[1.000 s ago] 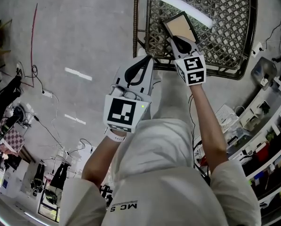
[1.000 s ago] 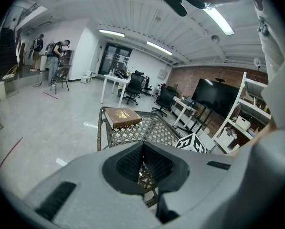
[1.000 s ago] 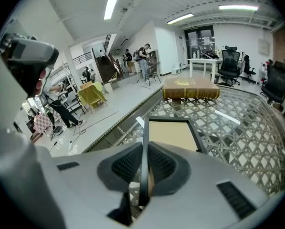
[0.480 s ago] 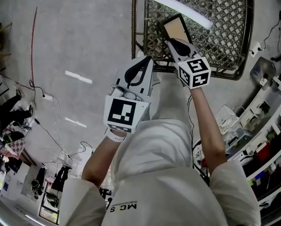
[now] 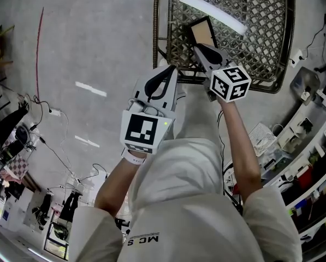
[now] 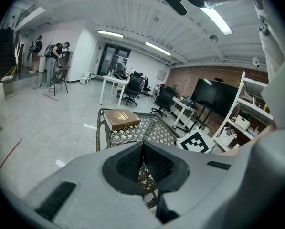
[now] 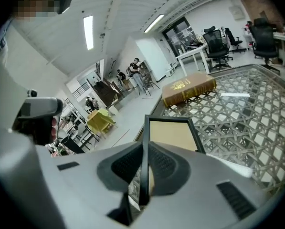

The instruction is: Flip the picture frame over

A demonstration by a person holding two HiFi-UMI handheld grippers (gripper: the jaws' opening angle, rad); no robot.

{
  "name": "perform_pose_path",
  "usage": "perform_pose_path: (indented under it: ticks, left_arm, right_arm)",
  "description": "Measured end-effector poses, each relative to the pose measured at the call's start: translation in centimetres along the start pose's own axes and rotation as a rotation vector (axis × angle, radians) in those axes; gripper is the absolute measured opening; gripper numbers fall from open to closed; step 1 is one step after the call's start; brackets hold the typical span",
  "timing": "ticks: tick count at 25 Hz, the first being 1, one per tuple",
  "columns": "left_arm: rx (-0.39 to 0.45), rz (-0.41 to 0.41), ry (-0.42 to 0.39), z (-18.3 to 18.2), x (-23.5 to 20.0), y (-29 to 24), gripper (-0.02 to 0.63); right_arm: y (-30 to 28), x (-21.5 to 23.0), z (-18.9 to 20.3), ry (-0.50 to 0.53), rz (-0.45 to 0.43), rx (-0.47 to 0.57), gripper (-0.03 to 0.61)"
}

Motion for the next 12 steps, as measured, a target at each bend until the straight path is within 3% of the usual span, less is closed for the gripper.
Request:
perform_pose_path:
  ticks: [12]
  left_arm:
    - [-0.003,0.001,0.001,0.29,0.41,-0.19,0.025]
  right_arm:
    - [0.5,-0.42,-0.77,-0.219,-0.133,0.056,0.054]
Point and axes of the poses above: the fingertips, and each gripper's own axes: y backward along the fingers, x to its right, z out of its underside, the point moved 4 cm from there along y, backward along the fingers, and after that the axes turned 7 degrees about -y, right-handed, at the moved point
